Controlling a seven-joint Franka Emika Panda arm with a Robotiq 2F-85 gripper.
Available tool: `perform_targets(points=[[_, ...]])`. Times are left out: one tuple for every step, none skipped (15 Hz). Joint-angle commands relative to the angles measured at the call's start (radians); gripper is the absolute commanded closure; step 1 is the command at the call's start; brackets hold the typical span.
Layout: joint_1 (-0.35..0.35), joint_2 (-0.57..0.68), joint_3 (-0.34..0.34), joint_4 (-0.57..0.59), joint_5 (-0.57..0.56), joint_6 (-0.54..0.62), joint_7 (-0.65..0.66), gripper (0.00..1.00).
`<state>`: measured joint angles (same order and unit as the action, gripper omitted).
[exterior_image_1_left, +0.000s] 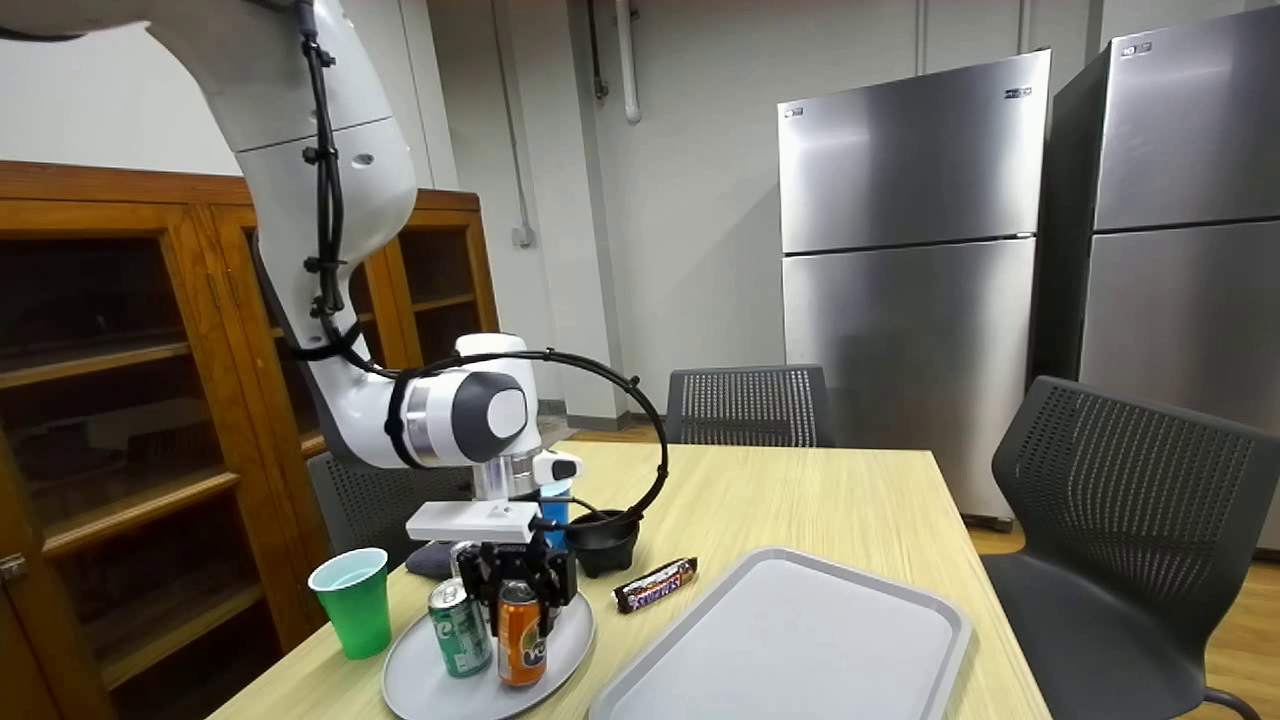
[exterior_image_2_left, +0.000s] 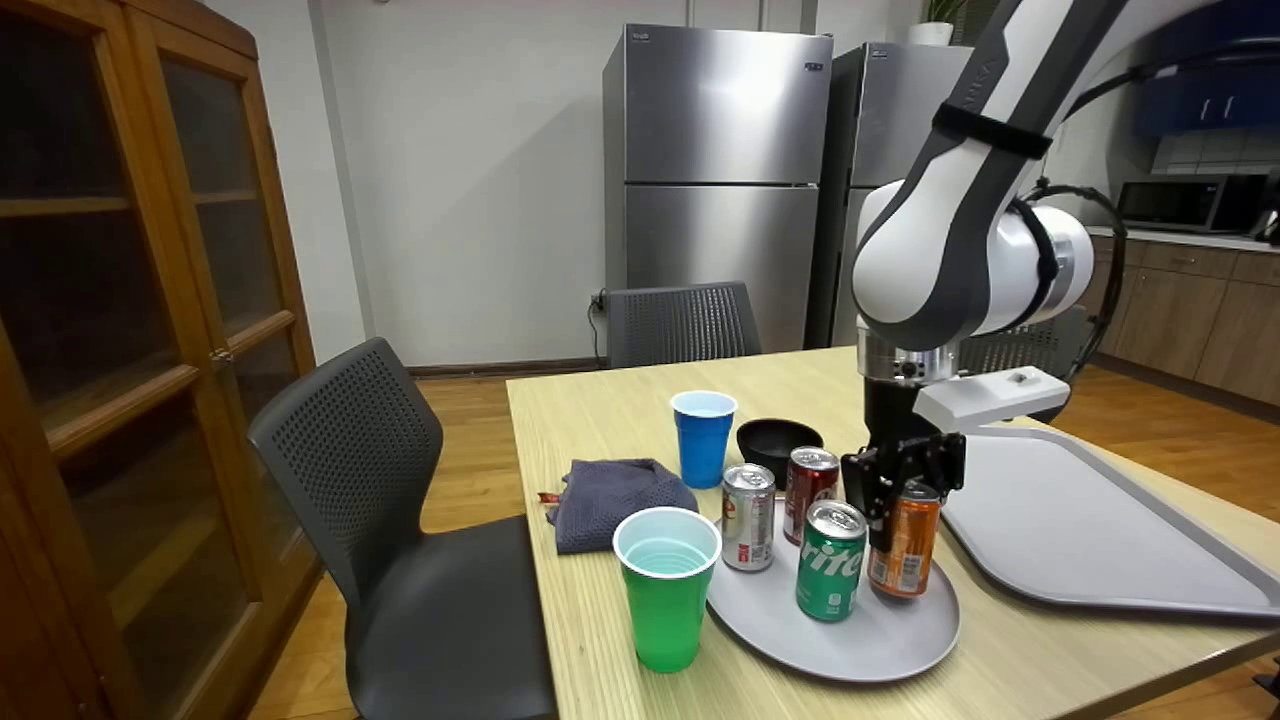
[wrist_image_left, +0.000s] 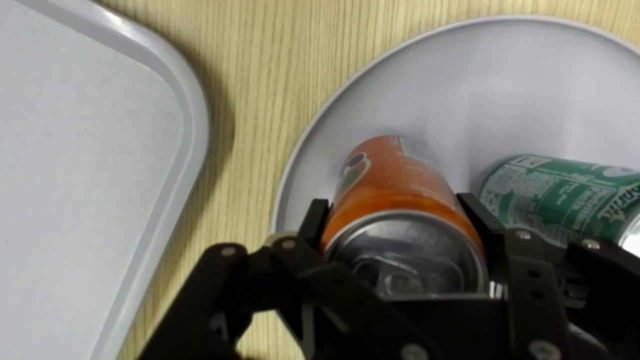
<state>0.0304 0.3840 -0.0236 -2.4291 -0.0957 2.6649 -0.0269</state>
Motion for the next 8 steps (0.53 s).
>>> perform_targets(points=[[0.005, -0.003, 0.000, 0.013, -0.020, -0.007, -0.004, 0.59], [0.006, -0.003, -0.001, 0.013, -0.021, -0.008, -0.004, 0.59], [0.006, -0.005, -0.001, 0.012, -0.021, -0.007, -0.003, 0.09], [0.005, -0.007, -0.001, 0.012, -0.020, -0.007, -0.003, 0.08], [0.002, -0.013, 0.001, 0.011, -0.016, -0.007, -0.006, 0.03], [0.000, -0.018, 0.002, 0.011, -0.014, -0.006, -0.008, 0.00], [-0.003, -0.025, 0.004, 0.011, -0.009, -0.004, -0.012, 0.00], [-0.005, -0.030, 0.005, 0.013, -0.007, -0.003, -0.013, 0.00]])
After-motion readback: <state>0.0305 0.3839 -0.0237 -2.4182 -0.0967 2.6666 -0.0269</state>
